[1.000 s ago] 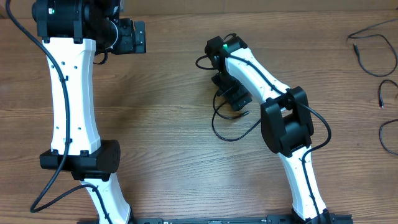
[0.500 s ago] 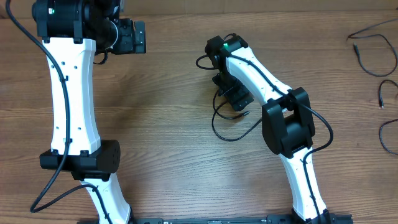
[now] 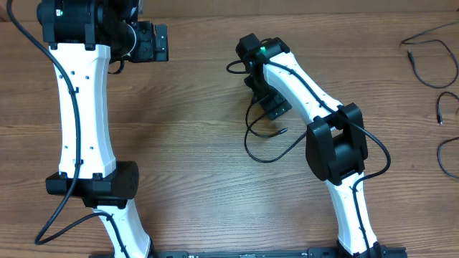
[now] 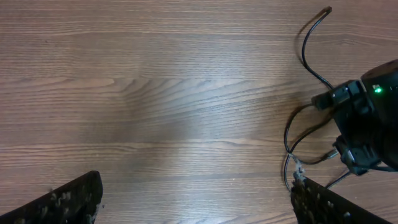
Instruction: Untangle cables
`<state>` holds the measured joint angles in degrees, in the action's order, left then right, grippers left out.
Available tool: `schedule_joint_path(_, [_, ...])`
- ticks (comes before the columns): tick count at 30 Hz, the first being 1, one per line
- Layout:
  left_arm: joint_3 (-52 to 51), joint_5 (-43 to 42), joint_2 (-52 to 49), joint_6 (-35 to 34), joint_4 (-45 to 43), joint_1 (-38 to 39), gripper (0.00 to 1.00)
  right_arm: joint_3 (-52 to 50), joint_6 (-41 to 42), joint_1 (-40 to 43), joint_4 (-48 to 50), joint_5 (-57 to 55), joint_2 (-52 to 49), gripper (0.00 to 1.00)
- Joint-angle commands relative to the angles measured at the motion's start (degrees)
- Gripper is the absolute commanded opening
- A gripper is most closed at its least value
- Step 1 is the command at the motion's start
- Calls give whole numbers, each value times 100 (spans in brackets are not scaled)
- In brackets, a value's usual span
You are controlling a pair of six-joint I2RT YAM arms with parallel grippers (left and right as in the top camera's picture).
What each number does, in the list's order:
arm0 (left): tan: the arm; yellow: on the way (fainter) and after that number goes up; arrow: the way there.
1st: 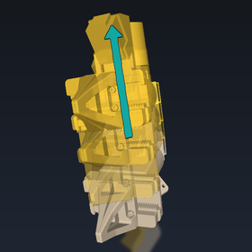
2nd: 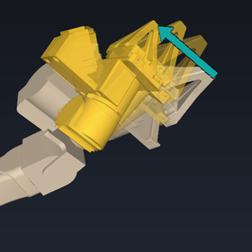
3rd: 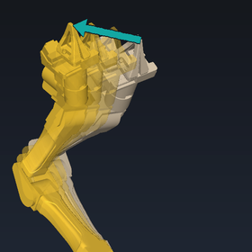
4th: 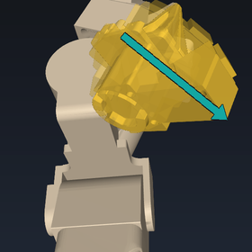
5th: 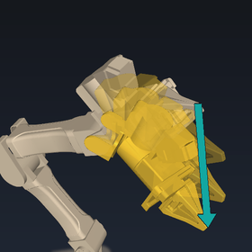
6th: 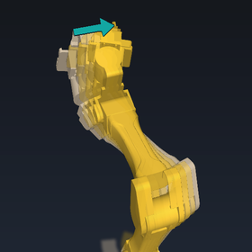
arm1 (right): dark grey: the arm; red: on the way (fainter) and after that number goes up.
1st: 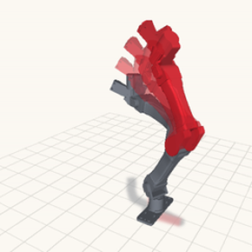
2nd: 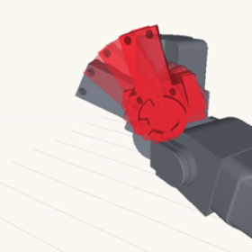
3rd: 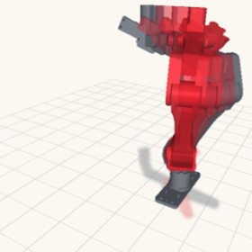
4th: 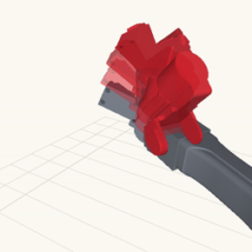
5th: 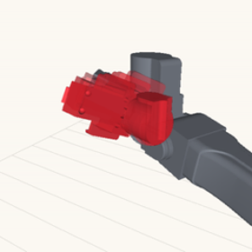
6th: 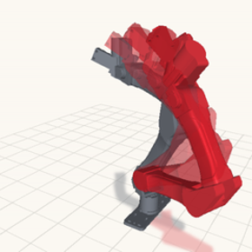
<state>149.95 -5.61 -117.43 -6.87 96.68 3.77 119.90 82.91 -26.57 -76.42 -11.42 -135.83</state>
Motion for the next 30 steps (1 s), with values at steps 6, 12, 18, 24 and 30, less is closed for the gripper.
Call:
schedule_joint_path(6, [107, -26, 55, 114, 11, 42, 96, -498, 83, 7, 367, -234, 216, 100])
schedule_joint_path(12, [107, -26, 55, 114, 11, 42, 96, -1012, 83, 157, 459, -313, 216, 100])
schedule_joint_path(18, [107, -28, 55, 114, 11, 44, 96, -1388, -68, 496, 579, -243, 216, 100])
schedule_joint_path(24, [107, -37, 55, 111, 11, 44, 96, -1687, -372, 555, 894, -199, 216, 100])
schedule_joint_path(30, [107, -37, 55, 111, 11, 44, 97, -1937, -374, 535, 1445, 264, 216, 100])
